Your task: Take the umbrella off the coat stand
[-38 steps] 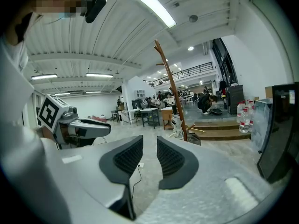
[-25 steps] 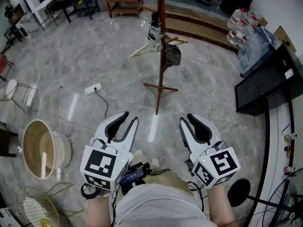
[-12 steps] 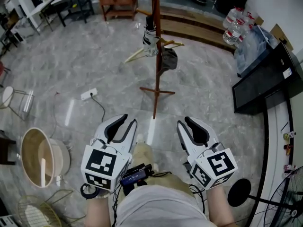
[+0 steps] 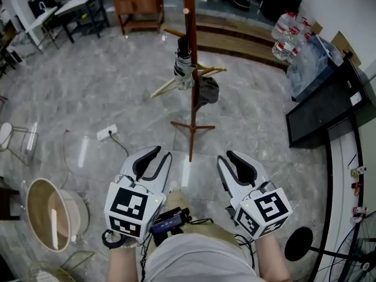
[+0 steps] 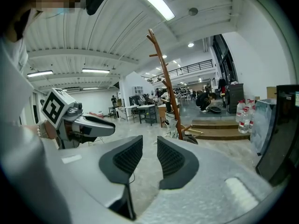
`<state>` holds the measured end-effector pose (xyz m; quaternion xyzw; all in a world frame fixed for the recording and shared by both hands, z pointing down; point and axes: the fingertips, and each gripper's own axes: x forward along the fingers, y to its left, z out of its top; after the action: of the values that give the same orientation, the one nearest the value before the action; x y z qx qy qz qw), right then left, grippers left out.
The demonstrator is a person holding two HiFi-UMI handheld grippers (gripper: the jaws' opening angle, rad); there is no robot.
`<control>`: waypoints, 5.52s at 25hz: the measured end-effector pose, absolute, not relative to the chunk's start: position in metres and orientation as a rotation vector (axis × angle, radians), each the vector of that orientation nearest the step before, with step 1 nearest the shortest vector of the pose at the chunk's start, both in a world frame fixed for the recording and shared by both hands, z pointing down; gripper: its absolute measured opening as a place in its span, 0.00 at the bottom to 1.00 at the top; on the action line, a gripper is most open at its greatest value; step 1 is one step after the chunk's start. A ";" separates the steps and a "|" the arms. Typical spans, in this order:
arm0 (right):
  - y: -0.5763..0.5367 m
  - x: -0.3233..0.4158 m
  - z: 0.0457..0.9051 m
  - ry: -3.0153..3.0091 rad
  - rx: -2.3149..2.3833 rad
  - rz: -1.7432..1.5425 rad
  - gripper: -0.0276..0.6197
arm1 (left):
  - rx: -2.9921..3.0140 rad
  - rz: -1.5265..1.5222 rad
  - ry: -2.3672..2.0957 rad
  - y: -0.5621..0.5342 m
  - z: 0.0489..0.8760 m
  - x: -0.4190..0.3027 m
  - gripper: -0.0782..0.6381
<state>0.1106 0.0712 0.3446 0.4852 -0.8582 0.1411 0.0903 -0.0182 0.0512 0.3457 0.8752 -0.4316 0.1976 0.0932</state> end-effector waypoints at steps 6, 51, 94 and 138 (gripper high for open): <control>0.033 0.098 0.339 -2.538 1.459 0.430 0.19 | 2.631 0.561 -1.232 0.011 0.339 -0.026 0.23; -0.117 0.065 0.337 -2.470 1.523 0.388 0.20 | 2.704 0.543 -1.137 -0.164 0.323 -0.039 0.28; -0.220 0.110 0.353 -2.541 1.282 0.429 0.20 | 2.829 0.581 -1.240 -0.304 0.267 0.045 0.24; -0.277 0.065 0.269 -2.850 1.003 0.250 0.17 | 2.729 0.726 -1.266 -0.290 0.263 0.046 0.14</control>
<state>0.0649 -0.2768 0.2692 0.3302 -0.9387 0.0824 0.0548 0.0457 -0.2896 0.2628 0.8816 -0.4089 0.2345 0.0237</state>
